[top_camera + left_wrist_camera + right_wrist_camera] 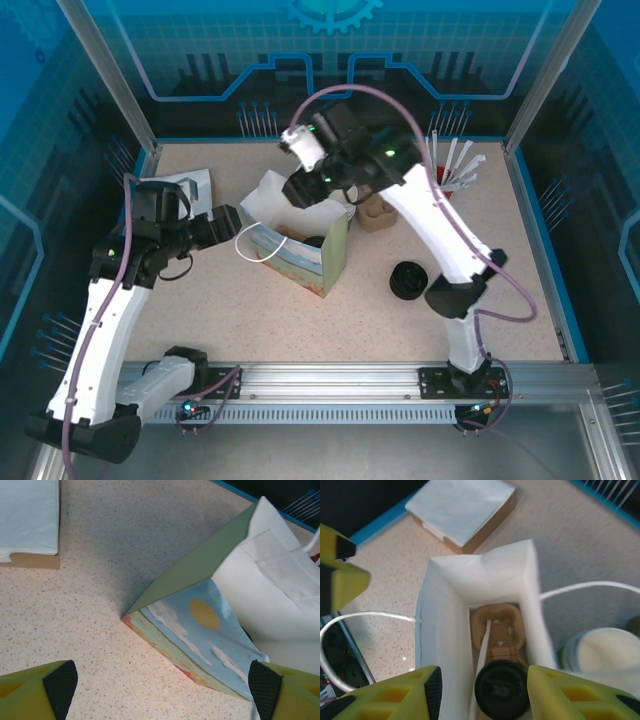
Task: Pack the takeout coffee
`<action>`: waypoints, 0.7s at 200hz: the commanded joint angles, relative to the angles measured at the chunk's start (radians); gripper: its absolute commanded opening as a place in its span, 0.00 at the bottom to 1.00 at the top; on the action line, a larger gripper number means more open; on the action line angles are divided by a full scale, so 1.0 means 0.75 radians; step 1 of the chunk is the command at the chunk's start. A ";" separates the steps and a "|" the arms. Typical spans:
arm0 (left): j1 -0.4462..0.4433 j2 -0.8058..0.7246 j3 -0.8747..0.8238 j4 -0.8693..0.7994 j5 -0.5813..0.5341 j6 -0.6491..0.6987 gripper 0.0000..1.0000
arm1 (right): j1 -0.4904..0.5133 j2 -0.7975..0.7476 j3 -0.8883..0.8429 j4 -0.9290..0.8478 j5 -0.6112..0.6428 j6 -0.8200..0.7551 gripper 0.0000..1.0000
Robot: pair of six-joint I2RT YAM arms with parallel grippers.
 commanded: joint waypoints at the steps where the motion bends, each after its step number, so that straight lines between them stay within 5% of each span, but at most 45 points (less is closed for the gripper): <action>1: 0.093 0.043 0.032 -0.024 0.045 -0.034 0.93 | -0.025 -0.227 -0.123 0.064 0.063 0.012 0.54; 54: 0.399 0.178 0.067 -0.045 0.131 0.149 0.90 | -0.110 -0.723 -0.665 0.248 0.188 0.033 0.69; 103: 0.413 0.470 0.157 -0.043 -0.019 0.383 0.83 | -0.230 -1.073 -1.121 0.412 0.203 0.064 0.84; 140: 0.406 0.789 0.276 -0.050 -0.119 0.447 0.72 | -0.302 -1.193 -1.323 0.433 0.171 0.107 0.86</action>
